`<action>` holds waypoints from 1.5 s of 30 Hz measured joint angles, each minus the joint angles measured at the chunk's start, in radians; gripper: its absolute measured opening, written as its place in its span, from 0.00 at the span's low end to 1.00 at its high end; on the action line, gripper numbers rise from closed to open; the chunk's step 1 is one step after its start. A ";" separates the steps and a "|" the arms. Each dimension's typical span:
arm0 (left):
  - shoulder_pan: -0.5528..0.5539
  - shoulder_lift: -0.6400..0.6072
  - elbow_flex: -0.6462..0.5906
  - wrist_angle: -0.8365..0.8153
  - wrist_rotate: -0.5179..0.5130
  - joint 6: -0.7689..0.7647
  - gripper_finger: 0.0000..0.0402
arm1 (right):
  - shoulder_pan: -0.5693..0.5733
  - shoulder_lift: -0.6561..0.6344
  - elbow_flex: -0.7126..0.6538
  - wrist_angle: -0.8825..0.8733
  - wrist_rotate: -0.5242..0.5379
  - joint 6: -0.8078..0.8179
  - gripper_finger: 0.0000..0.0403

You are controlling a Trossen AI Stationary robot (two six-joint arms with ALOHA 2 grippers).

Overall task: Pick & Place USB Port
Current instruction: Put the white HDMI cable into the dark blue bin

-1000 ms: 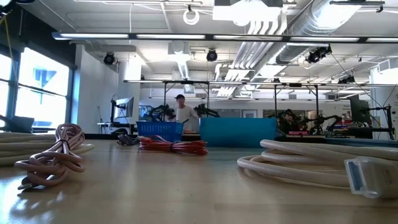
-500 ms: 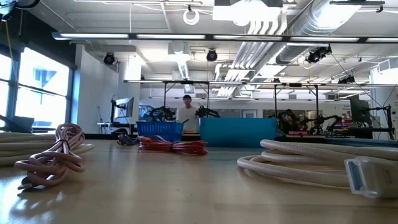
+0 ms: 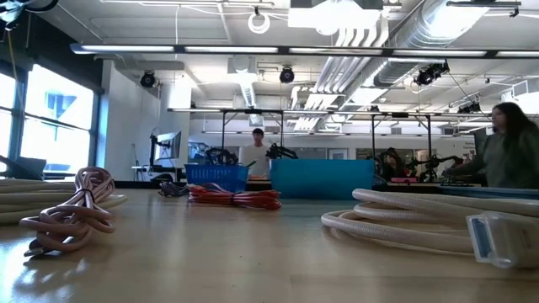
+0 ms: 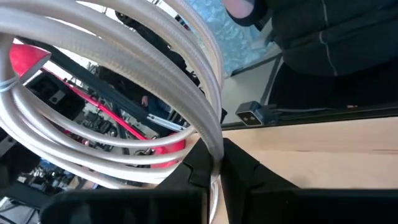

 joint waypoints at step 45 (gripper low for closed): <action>0.001 0.000 0.001 0.001 -0.058 0.010 0.02 | -0.050 0.075 0.000 0.117 -0.116 0.042 0.59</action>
